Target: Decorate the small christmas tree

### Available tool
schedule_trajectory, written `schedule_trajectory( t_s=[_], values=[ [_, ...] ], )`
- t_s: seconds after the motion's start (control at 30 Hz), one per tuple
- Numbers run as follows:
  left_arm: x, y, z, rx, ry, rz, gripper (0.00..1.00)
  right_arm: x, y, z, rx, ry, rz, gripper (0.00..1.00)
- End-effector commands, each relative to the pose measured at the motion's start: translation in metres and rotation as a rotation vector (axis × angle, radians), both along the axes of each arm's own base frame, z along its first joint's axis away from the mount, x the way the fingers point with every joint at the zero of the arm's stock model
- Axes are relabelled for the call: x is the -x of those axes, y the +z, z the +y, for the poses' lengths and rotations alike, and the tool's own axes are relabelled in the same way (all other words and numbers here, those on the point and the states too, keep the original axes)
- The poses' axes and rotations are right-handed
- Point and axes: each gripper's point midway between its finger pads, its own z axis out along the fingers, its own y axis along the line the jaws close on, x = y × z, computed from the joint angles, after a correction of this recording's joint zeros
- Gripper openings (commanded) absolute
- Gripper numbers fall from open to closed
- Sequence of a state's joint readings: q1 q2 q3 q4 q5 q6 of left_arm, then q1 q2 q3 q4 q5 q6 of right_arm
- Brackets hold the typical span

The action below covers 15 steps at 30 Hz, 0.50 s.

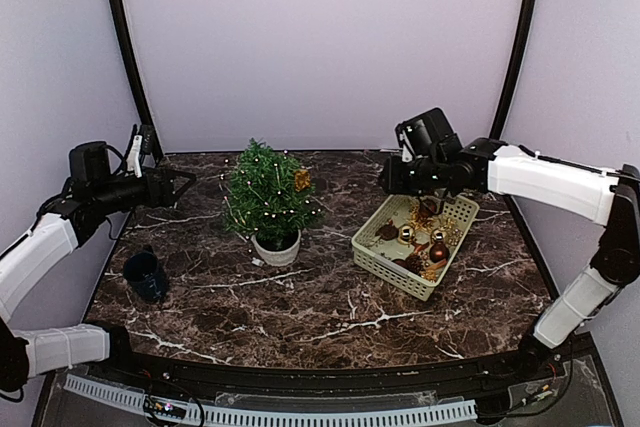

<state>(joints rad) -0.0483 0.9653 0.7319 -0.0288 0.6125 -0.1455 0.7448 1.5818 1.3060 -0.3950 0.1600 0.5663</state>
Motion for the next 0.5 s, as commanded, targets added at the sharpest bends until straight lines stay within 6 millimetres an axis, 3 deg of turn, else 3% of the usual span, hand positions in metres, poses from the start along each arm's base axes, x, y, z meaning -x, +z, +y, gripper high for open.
schedule_trajectory(
  t_s=[0.0, 0.1, 0.23, 0.37, 0.47],
  values=[
    [0.001, 0.006, 0.005, -0.005, 0.029, -0.040, 0.88, -0.008, -0.032, -0.098, 0.171, -0.239, 0.058, 0.39],
    [0.001, 0.005, 0.005, -0.005, 0.031, -0.037, 0.88, -0.011, -0.062, -0.130, 0.244, -0.267, 0.127, 0.39],
    [0.000, 0.004, 0.006, -0.007, 0.034, -0.035, 0.89, -0.018, -0.089, -0.152, 0.321, -0.282, 0.183, 0.40],
    [-0.001, 0.003, 0.006, -0.009, 0.037, -0.029, 0.89, -0.031, -0.111, -0.161, 0.332, -0.289, 0.208, 0.39],
    [-0.002, 0.001, 0.006, -0.009, 0.036, -0.024, 0.89, -0.041, -0.130, -0.151, 0.312, -0.241, 0.228, 0.39]
  ],
)
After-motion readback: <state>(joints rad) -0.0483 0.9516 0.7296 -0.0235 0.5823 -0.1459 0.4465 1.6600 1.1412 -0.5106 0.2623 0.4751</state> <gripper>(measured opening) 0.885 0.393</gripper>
